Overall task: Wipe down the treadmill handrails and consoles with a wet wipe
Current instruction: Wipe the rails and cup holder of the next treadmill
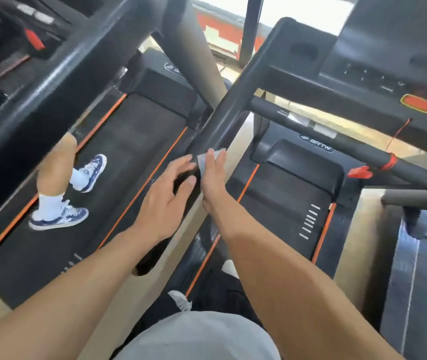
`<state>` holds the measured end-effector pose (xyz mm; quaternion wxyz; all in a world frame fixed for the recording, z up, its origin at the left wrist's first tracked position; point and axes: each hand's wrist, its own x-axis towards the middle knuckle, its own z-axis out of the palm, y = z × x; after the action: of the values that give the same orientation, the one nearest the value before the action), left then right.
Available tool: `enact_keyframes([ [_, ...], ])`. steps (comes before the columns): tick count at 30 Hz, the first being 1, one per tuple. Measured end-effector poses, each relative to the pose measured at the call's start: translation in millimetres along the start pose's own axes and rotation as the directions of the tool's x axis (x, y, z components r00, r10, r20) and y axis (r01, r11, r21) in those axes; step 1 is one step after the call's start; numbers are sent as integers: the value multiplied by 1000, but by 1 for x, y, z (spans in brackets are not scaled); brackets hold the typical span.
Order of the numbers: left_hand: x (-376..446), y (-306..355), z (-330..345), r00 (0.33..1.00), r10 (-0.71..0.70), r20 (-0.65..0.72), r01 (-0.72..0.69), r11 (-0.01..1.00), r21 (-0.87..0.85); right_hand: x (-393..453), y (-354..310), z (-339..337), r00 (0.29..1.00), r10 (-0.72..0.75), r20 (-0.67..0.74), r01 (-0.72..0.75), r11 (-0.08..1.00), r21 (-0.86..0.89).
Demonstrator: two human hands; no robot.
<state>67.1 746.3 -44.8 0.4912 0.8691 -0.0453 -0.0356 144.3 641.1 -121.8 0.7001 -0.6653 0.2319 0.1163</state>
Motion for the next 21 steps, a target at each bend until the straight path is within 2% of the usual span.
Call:
enact_keyframes([
  [1, 10, 4, 7, 1000, -25, 4, 25, 1000, 9, 5, -6, 0, 999, -34, -29, 34, 999, 9],
  [3, 30, 13, 17, 998, -58, 8, 58, 996, 68, -2, 6, 2, 975, -220, -38, 217, 973, -84],
  [5, 49, 19, 24, 995, -92, 33, 88, 989, 115, -7, 27, 0, 960, -282, 4, 281, 956, -85],
  [7, 65, 24, 28, 993, -104, 48, 96, 983, 158, 0, 33, -7, 968, -247, 45, 249, 967, -48],
  [10, 81, 29, 35, 991, -130, 41, 119, 972, 201, 29, 0, -17, 974, -224, 15, 224, 974, 34],
  [11, 85, 30, 39, 990, -137, 44, 125, 968, 219, 46, -16, -21, 982, -189, 0, 188, 977, 96],
  [15, 100, 38, 60, 988, -125, 90, 95, 953, 287, 148, -64, -42, 993, 22, -117, -3, 987, 162],
  [17, 107, 40, 70, 990, -105, 93, 73, 953, 294, 180, -60, -44, 985, 106, -135, -73, 970, 231],
  [21, 121, 38, 75, 994, -92, 57, 69, 945, 321, 122, -50, -39, 998, 24, -54, -14, 985, 169],
])
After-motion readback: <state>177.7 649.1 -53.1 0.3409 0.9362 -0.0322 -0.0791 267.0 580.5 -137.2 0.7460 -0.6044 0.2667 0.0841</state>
